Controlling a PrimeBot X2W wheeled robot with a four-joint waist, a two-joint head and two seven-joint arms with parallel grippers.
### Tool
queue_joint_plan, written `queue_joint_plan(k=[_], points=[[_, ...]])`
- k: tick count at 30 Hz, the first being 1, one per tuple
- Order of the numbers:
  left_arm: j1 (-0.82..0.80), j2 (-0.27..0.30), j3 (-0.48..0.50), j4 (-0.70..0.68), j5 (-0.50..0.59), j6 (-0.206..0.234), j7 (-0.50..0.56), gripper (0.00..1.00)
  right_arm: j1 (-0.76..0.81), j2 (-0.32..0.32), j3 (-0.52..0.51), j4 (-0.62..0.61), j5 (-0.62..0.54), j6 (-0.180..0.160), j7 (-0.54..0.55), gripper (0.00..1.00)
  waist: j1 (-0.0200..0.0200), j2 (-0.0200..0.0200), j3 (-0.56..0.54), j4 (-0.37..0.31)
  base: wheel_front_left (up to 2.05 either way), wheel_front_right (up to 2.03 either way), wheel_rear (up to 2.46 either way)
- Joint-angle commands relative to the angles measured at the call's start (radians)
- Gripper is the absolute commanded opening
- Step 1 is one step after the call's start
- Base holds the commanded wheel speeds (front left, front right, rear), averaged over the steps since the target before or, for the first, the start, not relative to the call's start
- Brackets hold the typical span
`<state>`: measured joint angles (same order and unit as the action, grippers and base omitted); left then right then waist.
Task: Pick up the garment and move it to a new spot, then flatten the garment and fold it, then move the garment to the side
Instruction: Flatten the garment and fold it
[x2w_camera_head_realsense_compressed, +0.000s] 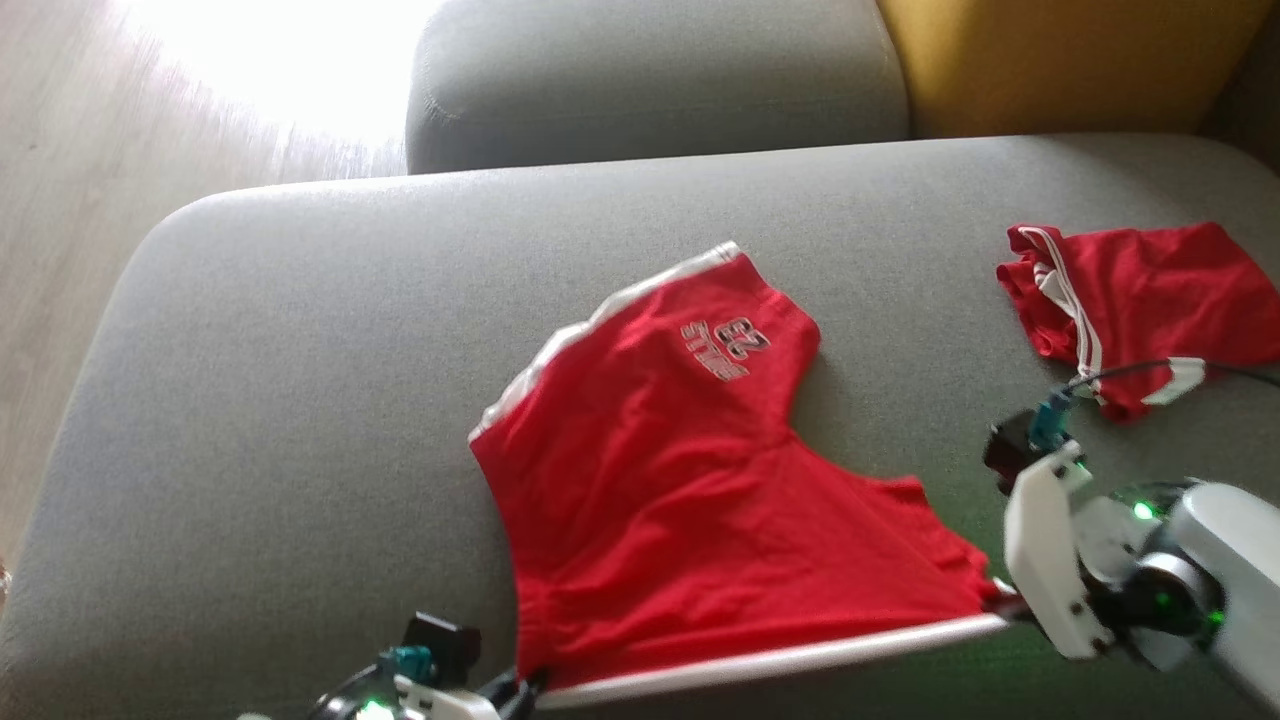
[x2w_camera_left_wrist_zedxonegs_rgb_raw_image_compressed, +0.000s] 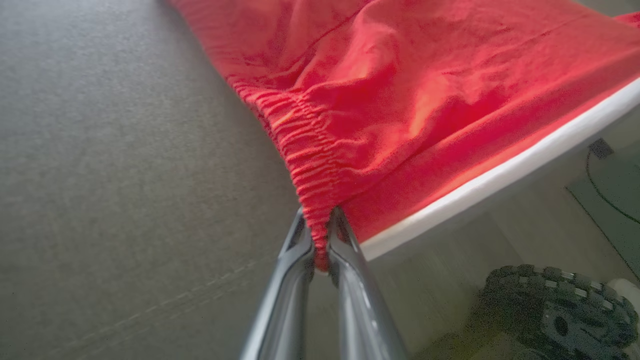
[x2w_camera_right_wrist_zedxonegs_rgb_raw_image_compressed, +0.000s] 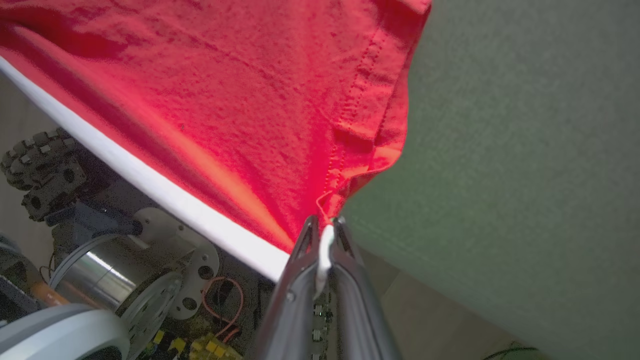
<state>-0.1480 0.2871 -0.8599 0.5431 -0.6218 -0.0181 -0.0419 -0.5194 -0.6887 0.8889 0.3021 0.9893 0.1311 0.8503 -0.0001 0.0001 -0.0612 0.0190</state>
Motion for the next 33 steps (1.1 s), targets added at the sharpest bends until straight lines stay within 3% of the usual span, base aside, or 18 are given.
queue_joint_plan(k=[1, 9, 13, 18, 27, 33], points=[[-0.013, 0.044, 0.033, -0.071, -0.015, 0.014, 0.015, 0.0, 0.023, -0.064, -0.046, -0.062, 0.011, 0.0, 0.051, 0.0, 0.0001, -0.0001, -0.004, 0.0, 0.0, 0.0, 0.0], [0.038, 0.105, 0.015, -0.225, -0.025, 0.026, 0.083, 0.0, 0.132, -0.097, -0.204, -0.223, -0.009, 0.0, 0.175, 0.0, 0.0001, -0.0001, 0.004, 0.007, 0.0, 0.0, 0.0], [0.028, 0.112, 0.031, -0.267, -0.043, 0.025, 0.089, 0.0, 0.145, -0.07, -0.263, -0.268, -0.057, 0.0, 0.183, 0.0, 0.0001, -0.0001, 0.017, 0.017, 0.0, 0.0, 0.0], [-0.02, 0.116, 0.075, -0.326, -0.106, 0.016, 0.138, 0.0, 0.123, 0.02, -0.366, -0.315, -0.131, 0.0, 0.223, 0.0, 0.0001, -0.0001, 0.065, 0.051, 0.0, 0.0, 0.0], [-0.125, 0.087, 0.154, -0.379, -0.262, -0.008, 0.258, 0.0, -0.02, 0.111, -0.446, -0.289, -0.236, 0.0, 0.216, 0.0, 0.0001, -0.0001, 0.155, 0.108, 0.0, 0.0, 0.0], [-0.196, 0.068, 0.217, -0.398, -0.396, -0.005, 0.367, 0.0, -0.168, 0.167, -0.461, -0.2, -0.275, 0.0, 0.177, 0.0, 0.0001, -0.0001, 0.209, 0.136, 0.0, 0.0, 0.0]])
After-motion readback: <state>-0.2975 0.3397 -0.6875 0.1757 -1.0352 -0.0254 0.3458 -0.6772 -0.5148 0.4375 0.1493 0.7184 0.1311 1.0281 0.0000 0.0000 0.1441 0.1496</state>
